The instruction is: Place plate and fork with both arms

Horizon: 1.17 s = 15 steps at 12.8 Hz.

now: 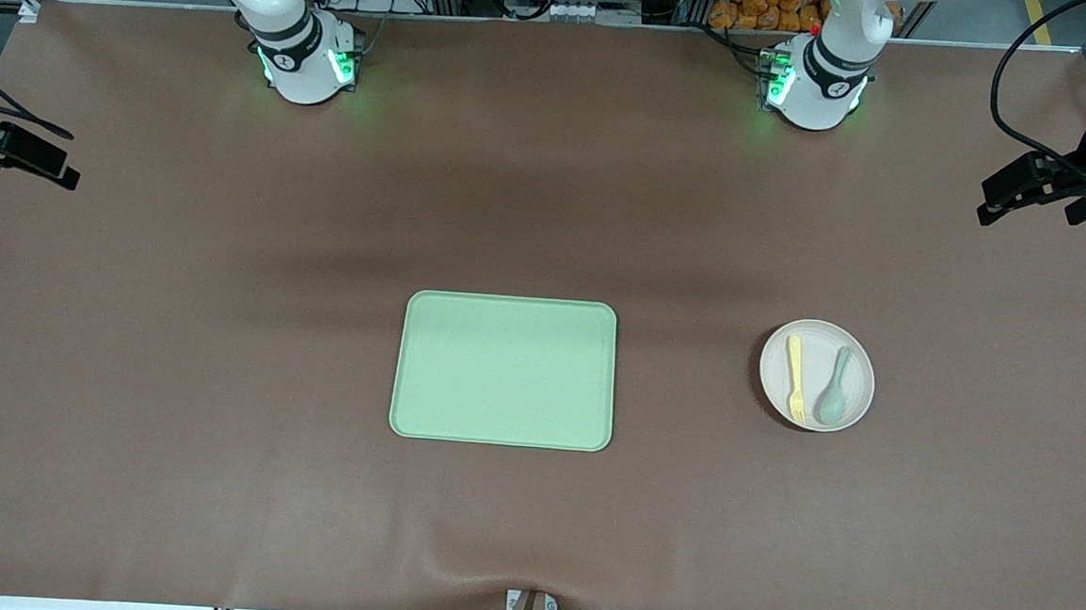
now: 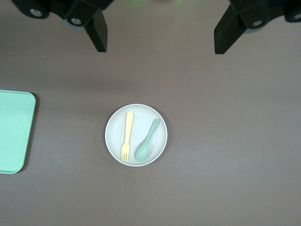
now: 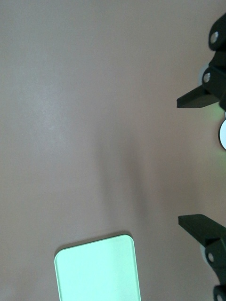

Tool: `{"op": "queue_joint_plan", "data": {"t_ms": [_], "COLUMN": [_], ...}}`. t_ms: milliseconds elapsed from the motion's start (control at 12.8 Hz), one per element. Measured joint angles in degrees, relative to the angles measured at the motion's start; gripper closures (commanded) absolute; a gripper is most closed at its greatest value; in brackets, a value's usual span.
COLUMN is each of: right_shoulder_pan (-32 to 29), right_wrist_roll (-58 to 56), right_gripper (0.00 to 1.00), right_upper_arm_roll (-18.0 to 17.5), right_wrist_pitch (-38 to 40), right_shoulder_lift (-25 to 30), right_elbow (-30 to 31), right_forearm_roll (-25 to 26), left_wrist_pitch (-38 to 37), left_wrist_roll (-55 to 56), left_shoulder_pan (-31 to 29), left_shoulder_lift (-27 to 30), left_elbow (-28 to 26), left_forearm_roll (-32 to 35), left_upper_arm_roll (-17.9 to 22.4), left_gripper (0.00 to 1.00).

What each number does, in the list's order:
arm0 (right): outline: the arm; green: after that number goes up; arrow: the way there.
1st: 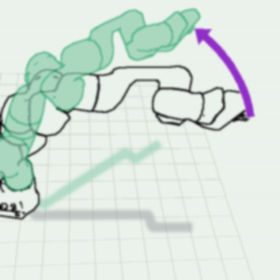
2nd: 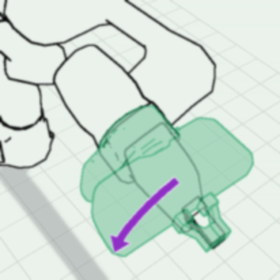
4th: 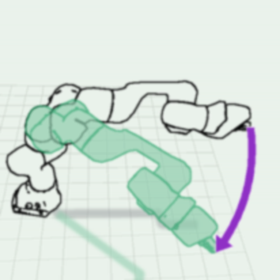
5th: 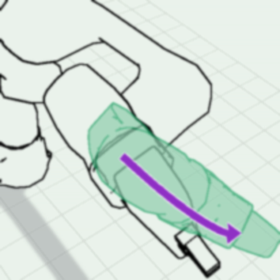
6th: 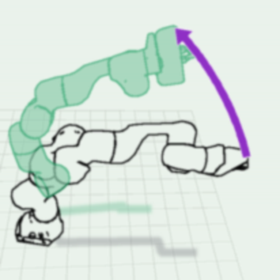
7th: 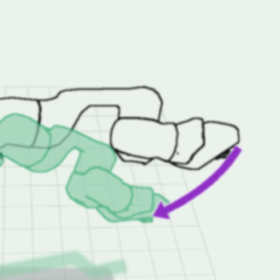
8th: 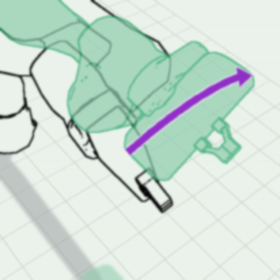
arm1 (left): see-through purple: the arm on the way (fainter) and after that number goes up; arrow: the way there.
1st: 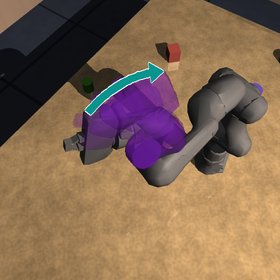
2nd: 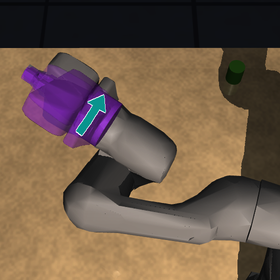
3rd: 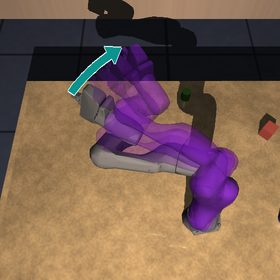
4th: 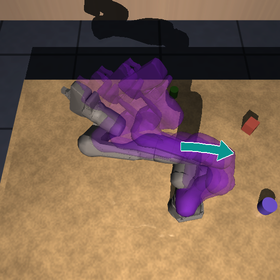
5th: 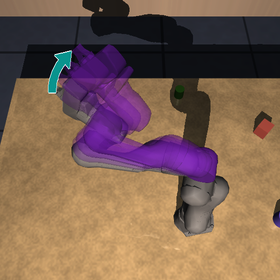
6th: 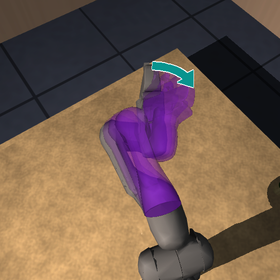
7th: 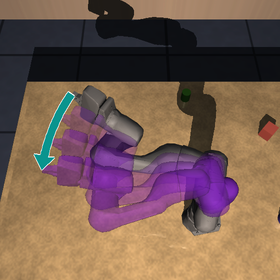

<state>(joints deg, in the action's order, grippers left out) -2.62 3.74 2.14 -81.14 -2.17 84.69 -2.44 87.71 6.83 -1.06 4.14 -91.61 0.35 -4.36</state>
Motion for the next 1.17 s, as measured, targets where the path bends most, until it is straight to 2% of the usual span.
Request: {"op": "queue_joint_plan", "data": {"t_ms": [1175], "right_shoulder_pan": [0.0], "right_wrist_roll": [0.0], "right_gripper": [0.0], "right_upper_arm_roll": [0.0], "right_wrist_pitch": [0.0], "right_shoulder_lift": [0.0], "right_elbow": [0.0], "right_forearm_roll": [0.0], "left_wrist_pitch": [-0.6], "left_wrist_roll": [0.0], "left_shoulder_pan": [-0.2], "left_shoulder_lift": [-1.5], "left_elbow": [-0.4], "left_forearm_roll": [0.0], "left_upper_arm_roll": [0.3], "left_gripper": [0.0]}}
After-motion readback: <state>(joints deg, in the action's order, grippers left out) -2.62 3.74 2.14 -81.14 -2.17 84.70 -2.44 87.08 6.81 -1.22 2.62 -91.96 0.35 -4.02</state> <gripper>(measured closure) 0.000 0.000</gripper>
